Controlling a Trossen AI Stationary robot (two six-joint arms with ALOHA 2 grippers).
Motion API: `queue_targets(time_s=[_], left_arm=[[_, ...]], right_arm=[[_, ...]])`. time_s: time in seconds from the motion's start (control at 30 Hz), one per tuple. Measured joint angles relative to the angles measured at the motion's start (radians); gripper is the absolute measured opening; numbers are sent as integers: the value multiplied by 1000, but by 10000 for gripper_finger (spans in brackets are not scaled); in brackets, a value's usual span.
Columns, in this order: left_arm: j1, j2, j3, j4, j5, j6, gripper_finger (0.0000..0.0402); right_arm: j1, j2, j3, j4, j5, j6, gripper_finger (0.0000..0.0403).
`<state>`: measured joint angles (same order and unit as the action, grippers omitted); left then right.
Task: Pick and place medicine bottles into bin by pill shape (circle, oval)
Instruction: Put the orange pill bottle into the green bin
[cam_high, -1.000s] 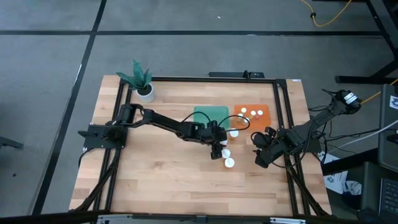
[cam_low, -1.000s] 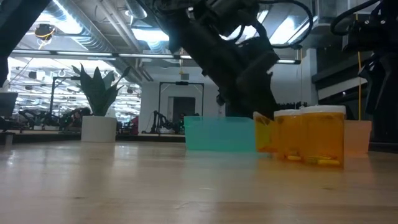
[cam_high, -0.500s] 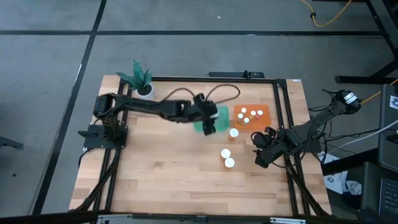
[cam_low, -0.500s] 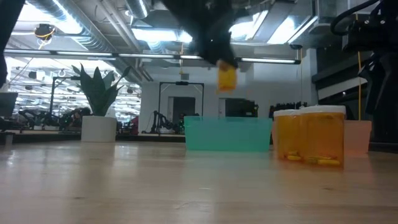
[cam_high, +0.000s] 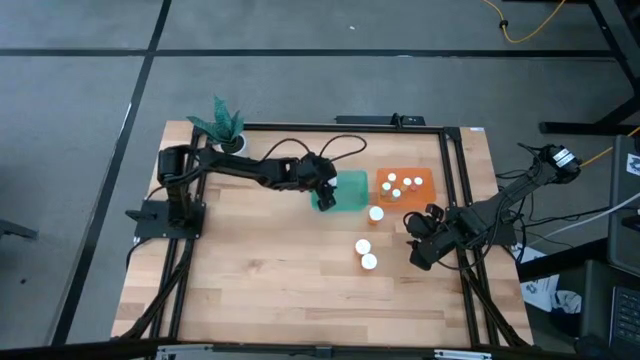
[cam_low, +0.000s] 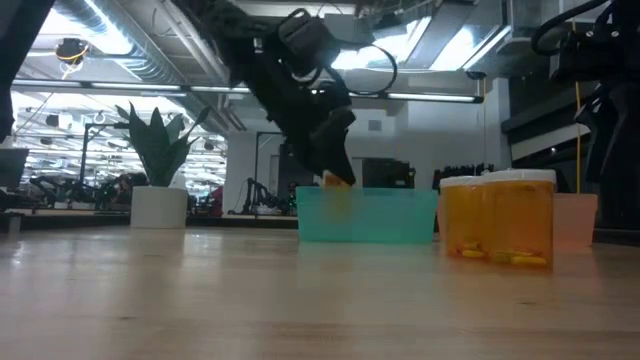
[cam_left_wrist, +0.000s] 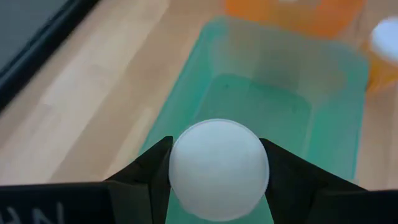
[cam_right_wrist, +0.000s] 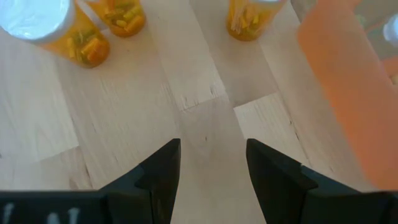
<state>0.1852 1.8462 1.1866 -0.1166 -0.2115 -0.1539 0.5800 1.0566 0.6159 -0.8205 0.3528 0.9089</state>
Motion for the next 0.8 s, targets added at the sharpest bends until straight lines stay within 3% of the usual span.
queue_targets(time_s=[0.33, 0.63, 0.8], left_arm=[[0, -1, -81, 96, -6, 4, 184], [5, -1, -81, 28, 21, 7, 280], [4, -9, -81, 26, 24, 7, 308]], right_arm=[[0, 0, 0, 4, 12, 4, 184], [0, 0, 0, 13, 12, 4, 184], [0, 0, 0, 18, 12, 4, 184]])
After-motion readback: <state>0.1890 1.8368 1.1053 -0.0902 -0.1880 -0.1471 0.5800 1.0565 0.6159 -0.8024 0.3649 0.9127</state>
